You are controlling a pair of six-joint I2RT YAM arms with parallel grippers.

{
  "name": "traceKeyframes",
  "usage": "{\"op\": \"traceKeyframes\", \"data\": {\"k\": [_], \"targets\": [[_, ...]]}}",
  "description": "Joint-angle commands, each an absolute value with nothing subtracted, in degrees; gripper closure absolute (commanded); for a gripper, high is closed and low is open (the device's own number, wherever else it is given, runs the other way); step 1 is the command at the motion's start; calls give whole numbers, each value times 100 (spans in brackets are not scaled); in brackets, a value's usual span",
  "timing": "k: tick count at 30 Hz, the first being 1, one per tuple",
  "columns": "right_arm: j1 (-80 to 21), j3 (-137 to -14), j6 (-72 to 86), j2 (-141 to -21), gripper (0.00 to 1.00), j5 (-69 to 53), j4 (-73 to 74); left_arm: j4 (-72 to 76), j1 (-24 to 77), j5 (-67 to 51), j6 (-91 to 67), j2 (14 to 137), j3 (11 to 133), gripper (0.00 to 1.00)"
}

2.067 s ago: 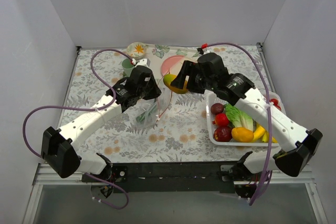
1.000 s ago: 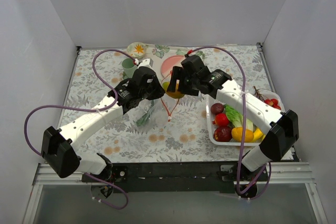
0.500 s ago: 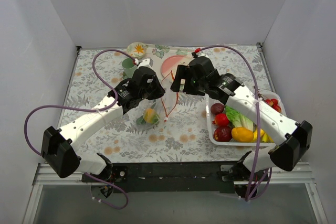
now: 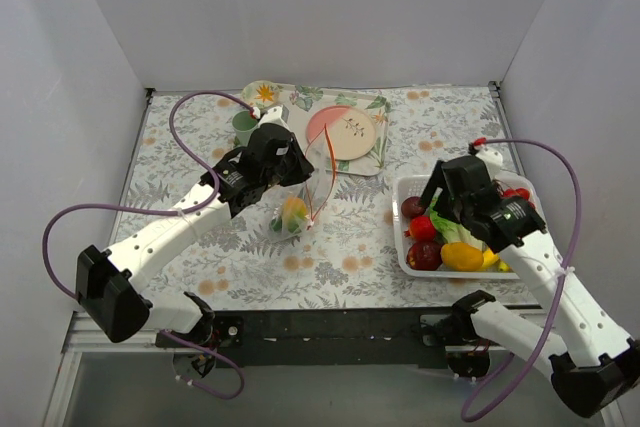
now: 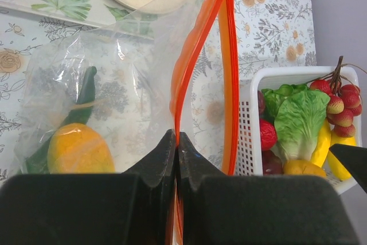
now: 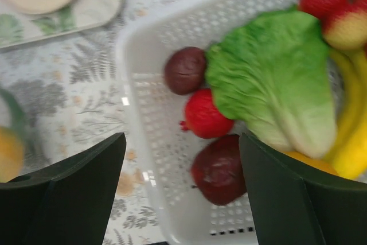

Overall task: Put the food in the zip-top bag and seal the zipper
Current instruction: Place the fake fruit in the zipper food storage bag.

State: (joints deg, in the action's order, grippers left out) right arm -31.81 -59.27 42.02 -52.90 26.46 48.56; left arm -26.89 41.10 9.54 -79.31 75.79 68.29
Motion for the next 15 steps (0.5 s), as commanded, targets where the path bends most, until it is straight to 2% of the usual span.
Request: {"op": "traceKeyframes", "data": {"k": [1, 5, 8, 15], "targets": [[-2427, -5424, 4201, -4668, 11, 2812, 5589, -2610, 4140, 1020, -7822, 7304, 6882, 100], [-2048, -5081, 4210, -4518, 8, 2655, 5836, -2593, 4140, 967, -7787, 7260, 6847, 100], [-1943, -4852, 4429, -4526, 1, 2689, 6178, -2584, 4140, 1002, -7752, 7164, 6794, 100], [-1714, -4404, 4808, -4491, 1, 2496, 6408, -2567, 4140, 1011, -7726, 6970, 6715, 100]]}}
